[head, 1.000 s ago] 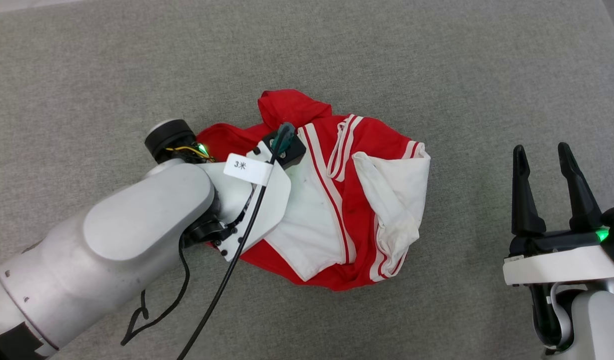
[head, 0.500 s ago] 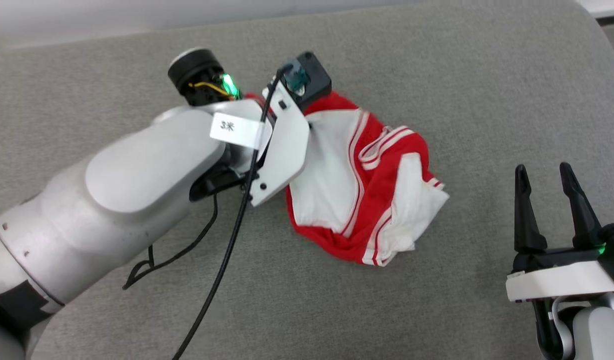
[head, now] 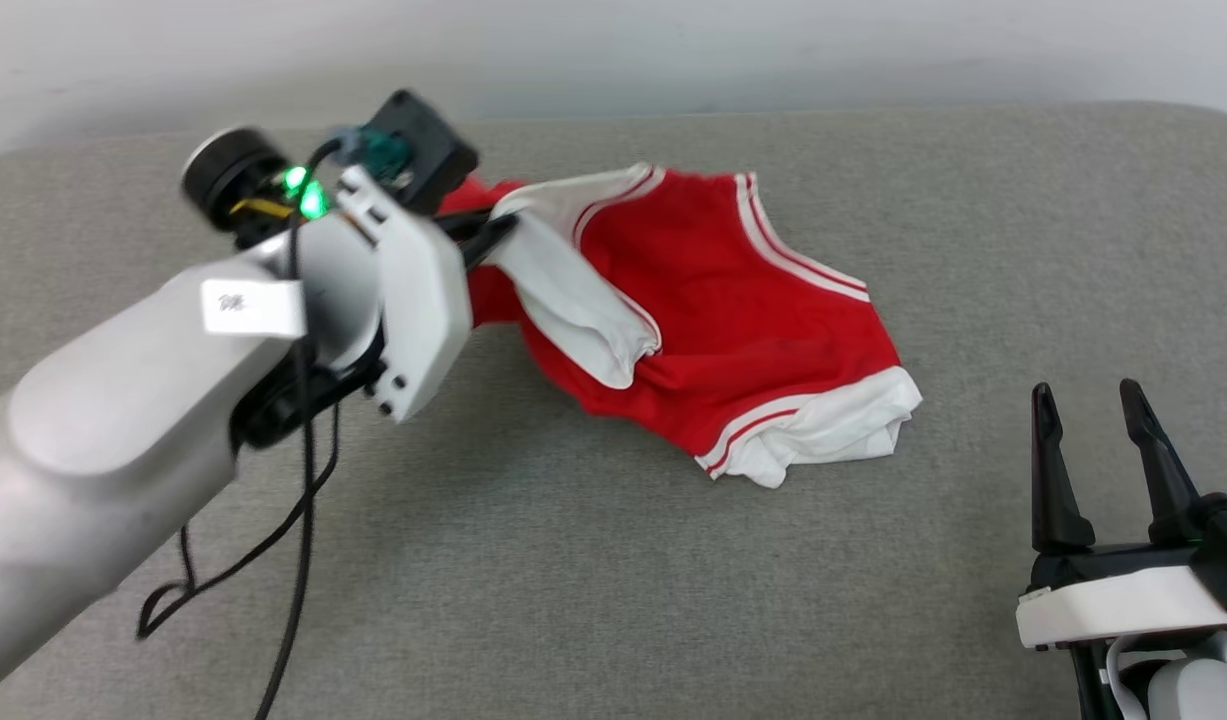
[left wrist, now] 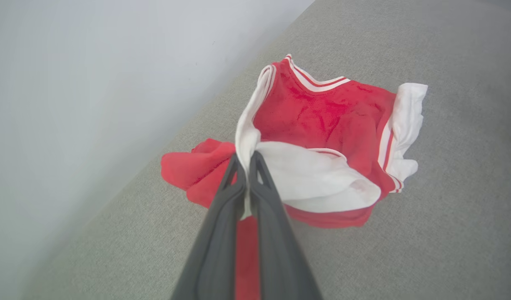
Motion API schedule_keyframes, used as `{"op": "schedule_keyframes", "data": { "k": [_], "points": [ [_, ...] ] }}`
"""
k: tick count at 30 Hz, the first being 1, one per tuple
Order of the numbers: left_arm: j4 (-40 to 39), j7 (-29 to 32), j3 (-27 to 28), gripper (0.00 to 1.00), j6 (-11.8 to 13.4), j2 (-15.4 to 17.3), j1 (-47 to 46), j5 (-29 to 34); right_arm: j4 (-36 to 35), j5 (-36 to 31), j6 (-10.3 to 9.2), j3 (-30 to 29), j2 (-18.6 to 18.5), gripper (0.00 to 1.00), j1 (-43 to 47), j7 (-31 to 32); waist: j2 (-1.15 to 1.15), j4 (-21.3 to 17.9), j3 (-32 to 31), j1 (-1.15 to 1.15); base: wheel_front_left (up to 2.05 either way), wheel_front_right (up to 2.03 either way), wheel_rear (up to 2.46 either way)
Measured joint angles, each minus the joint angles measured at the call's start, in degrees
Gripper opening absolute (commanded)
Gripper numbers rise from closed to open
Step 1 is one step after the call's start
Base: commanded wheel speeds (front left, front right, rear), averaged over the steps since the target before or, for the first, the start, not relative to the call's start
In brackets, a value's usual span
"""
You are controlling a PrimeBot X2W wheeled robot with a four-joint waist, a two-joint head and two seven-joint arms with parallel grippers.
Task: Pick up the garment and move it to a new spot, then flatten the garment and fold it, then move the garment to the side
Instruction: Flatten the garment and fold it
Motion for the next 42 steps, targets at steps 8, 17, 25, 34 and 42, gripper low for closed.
{"op": "schedule_keyframes", "data": {
  "k": [8,17,25,34,42],
  "points": [
    [-5.78,-5.79,2.58,0.0,8.01,10.79,13.23,-6.15,0.08,-0.08,0.0,0.05,0.01,1.0,0.63,0.0,0.0,3.5,-1.15,0.0,0.0,0.0,0.0],
    [-3.35,-14.4,4.72,0.0,12.32,16.02,29.38,-17.05,0.07,-0.18,0.0,0.03,0.0,1.0,0.63,0.0,0.0,4.6,-0.3,0.0,0.0,0.0,0.0],
    [6.03,-16.49,4.69,0.0,9.93,14.37,36.09,-22.95,0.11,-0.69,0.0,-0.04,0.0,1.0,0.43,0.0,0.0,4.34,0.86,0.0,0.0,0.0,0.0],
    [10.9,-23.54,5.54,1.0,10.87,10.87,36.01,-20.47,0.8,-0.99,0.0,-0.32,0.0,1.0,0.79,0.0,0.0,4.55,-1.21,0.0,0.0,0.0,0.0],
    [2.52,-30.14,9.38,1.0,20.69,10.04,36.13,-14.26,0.78,-1.05,0.0,-0.4,0.01,1.0,2.47,0.0,0.0,5.68,-4.76,0.0,0.0,0.0,0.0]
  ]
}}
